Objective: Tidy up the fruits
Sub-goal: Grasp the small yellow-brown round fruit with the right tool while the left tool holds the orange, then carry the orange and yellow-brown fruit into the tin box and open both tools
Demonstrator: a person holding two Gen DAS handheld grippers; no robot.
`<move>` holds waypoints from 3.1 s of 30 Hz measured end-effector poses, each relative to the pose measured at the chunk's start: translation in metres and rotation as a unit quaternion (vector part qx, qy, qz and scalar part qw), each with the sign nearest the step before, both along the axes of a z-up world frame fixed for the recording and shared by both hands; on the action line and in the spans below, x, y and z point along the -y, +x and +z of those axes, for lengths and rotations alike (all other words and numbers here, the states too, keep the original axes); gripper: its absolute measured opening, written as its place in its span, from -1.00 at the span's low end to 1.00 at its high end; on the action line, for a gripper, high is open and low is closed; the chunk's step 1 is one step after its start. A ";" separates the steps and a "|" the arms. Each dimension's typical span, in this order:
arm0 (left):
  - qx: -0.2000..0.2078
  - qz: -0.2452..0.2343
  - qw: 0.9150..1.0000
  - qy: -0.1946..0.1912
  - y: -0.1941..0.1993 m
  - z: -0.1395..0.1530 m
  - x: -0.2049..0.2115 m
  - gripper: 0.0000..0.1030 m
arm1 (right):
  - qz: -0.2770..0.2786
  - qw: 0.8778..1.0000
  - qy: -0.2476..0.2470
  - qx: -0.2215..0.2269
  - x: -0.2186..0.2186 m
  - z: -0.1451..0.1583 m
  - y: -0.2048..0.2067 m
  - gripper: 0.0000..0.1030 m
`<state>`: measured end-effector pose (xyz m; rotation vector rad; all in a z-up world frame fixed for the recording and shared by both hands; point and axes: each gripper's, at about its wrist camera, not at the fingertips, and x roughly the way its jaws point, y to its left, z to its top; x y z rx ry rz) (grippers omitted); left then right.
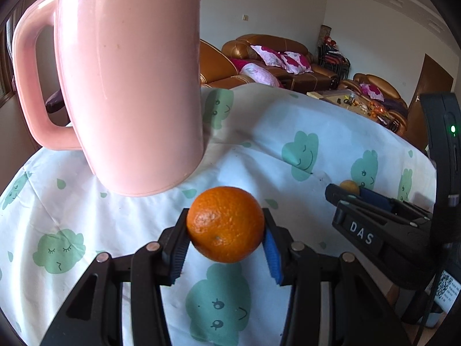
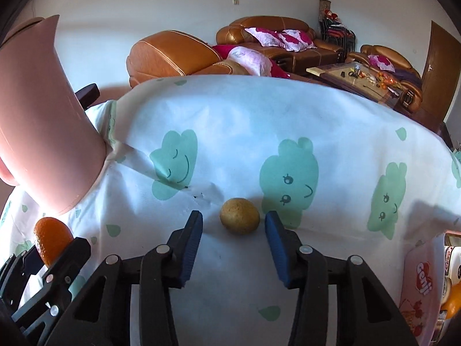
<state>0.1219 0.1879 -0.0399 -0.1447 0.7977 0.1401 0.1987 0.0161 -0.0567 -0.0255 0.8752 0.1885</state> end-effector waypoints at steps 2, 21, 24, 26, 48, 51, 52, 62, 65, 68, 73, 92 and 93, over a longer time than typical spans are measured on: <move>-0.003 -0.002 1.000 0.000 -0.001 -0.001 0.000 -0.07 | 0.010 1.000 -0.017 -0.004 -0.005 -0.003 0.000 -0.28; 0.081 -0.026 0.995 0.050 -0.036 0.017 0.036 -0.07 | -0.027 0.985 -0.046 0.166 0.052 0.042 -0.147 -0.44; 0.095 -0.030 0.993 0.056 -0.047 0.022 0.047 -0.07 | -0.031 0.985 -0.030 0.167 0.061 0.044 -0.165 -0.44; 0.102 -0.033 0.993 0.058 -0.054 0.024 0.052 -0.07 | -0.037 0.983 -0.023 0.181 0.065 0.045 -0.174 -0.44; 0.120 -0.053 0.990 0.052 -0.109 0.029 0.097 -0.07 | -0.037 0.976 -0.014 0.213 0.098 0.049 -0.224 -0.44; 0.115 -0.069 0.990 0.050 -0.111 0.029 0.112 -0.07 | -0.045 0.975 -0.015 0.216 0.111 0.050 -0.229 -0.44; 0.115 -0.074 0.989 0.049 -0.111 0.028 0.117 -0.07 | -0.049 0.975 -0.015 0.216 0.115 0.050 -0.230 -0.44; 0.122 -0.119 0.985 0.040 -0.116 0.037 0.171 -0.07 | -0.096 0.968 -0.019 0.231 0.164 0.057 -0.235 -0.44; 0.127 -0.132 0.982 0.038 -0.115 0.043 0.186 -0.07 | -0.110 0.965 -0.022 0.238 0.178 0.061 -0.235 -0.44; 0.133 -0.146 0.980 0.038 -0.114 0.047 0.201 -0.07 | -0.124 0.960 -0.030 0.248 0.191 0.064 -0.236 -0.44; 0.139 -0.165 0.976 0.031 -0.111 0.053 0.225 -0.07 | -0.144 0.953 -0.051 0.262 0.210 0.069 -0.234 -0.44; 0.115 -0.200 0.973 0.003 -0.069 0.050 0.281 -0.07 | -0.196 0.945 -0.070 0.251 0.260 0.070 -0.195 -0.44; 0.112 -0.200 0.973 0.002 -0.065 0.049 0.281 -0.07 | -0.194 0.947 -0.069 0.247 0.261 0.069 -0.191 -0.44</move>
